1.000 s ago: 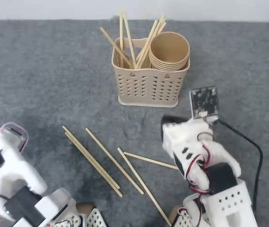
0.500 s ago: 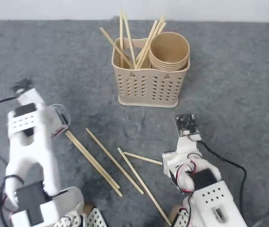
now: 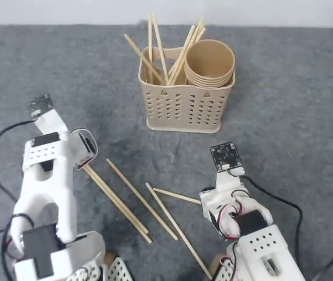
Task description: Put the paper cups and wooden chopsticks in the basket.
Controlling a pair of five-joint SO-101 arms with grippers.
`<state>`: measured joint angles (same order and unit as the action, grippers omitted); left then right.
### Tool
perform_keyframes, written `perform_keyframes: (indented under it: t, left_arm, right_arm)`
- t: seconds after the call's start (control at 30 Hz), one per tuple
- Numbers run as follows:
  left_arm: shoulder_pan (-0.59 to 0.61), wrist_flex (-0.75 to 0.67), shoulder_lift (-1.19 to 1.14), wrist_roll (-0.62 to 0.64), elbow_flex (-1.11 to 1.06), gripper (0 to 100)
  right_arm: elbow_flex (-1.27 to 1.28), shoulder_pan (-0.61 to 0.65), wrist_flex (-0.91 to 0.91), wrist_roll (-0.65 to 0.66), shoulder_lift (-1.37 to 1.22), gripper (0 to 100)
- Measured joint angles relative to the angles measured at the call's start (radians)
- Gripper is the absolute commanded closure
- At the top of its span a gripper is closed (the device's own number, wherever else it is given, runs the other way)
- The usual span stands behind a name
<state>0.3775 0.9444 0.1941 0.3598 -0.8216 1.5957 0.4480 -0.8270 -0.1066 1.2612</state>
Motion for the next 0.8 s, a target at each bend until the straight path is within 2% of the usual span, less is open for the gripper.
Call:
perform_keyframes:
  t: [0.17, 0.33, 0.8]
  left_arm:
    - [0.0, -0.029, -0.123, 0.009, 0.011, 86]
    - [-0.003, 0.0, -0.207, 0.014, 0.087, 100]
    - [-0.002, 0.008, -0.207, 0.017, 0.16, 99]
  right_arm:
    - [0.0, 0.0, 0.0, 0.0, 0.0, 99.1]
    - [0.0, 0.0, 0.0, 0.0, 0.0, 99.1]
    - [0.0, 0.0, 0.0, 0.0, 0.0, 99.1]
